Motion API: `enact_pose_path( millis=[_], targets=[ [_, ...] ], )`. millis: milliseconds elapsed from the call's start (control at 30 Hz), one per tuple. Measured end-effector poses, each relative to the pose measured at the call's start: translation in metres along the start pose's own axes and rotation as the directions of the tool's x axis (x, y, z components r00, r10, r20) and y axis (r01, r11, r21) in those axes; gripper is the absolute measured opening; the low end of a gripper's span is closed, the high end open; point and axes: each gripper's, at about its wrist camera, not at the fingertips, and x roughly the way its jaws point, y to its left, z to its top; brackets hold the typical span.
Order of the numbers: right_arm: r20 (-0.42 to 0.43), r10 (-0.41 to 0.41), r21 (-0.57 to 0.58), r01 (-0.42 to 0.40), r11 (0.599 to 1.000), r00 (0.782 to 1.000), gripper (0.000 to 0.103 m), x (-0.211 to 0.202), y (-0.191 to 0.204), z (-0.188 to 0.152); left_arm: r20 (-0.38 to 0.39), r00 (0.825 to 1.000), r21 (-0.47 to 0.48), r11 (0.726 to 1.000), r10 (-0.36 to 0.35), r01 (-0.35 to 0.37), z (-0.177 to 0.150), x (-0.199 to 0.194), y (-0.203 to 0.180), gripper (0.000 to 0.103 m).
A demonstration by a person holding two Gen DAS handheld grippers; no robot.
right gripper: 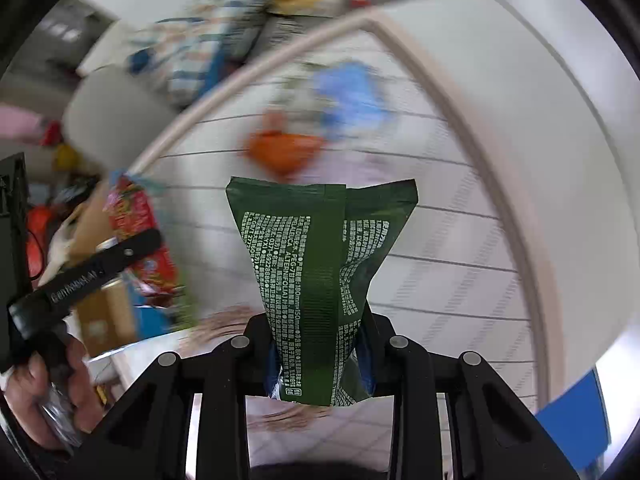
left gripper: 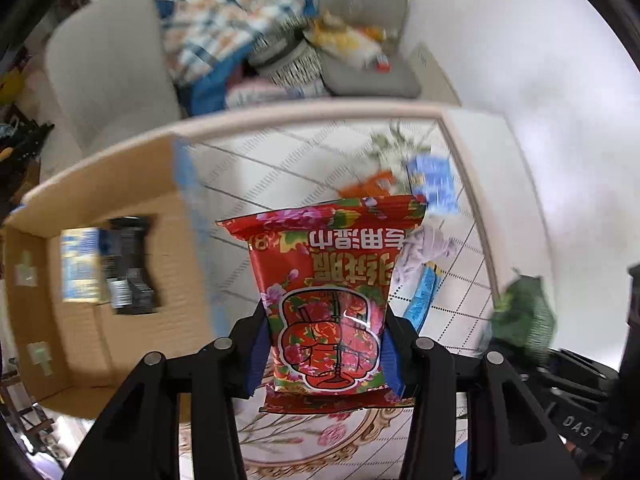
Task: Organize soft objects
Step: 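Carry both bags over the box and release them inside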
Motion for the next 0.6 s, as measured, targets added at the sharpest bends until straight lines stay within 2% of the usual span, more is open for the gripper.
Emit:
enact_pose_path(
  millis=[100,167,200,300,400,600],
  targets=[
    [-0.005,0.073,-0.092,-0.073,0.993,0.997,0.032,-0.01,0.07,-0.003,0.039,0.999,0.001,1.0,0.017,-0.017,-0.008,-0.029,0.028,0.043],
    [-0.005,0.097,-0.141,-0.097,0.985,0.995,0.032,-0.008,0.114,-0.007,0.062,0.996,0.0,0.998,0.069,-0.069,-0.009,-0.043,0.058,0.043],
    [-0.007,0.1,-0.166,-0.099,0.981,0.995,0.032,-0.006,0.136,-0.007,0.061,0.994,-0.007,0.996,0.087,-0.087,-0.009,-0.045,0.063,0.043],
    [-0.019,0.111,-0.22,-0.112,0.969,0.994,0.032,0.01,0.196,-0.007,0.045,0.994,-0.075,0.992,0.102,-0.099,-0.021,-0.059,0.116,0.043],
    [-0.037,0.092,-0.258,-0.098,0.961,0.995,0.032,0.028,0.24,-0.006,0.032,0.989,-0.132,0.982,0.141,-0.136,-0.024,-0.062,0.16,0.043],
    [-0.078,-0.03,-0.31,0.004,0.951,0.996,0.032,0.085,0.3,0.003,-0.023,0.981,-0.205,0.96,0.192,-0.192,-0.012,-0.041,0.231,0.043]
  ],
)
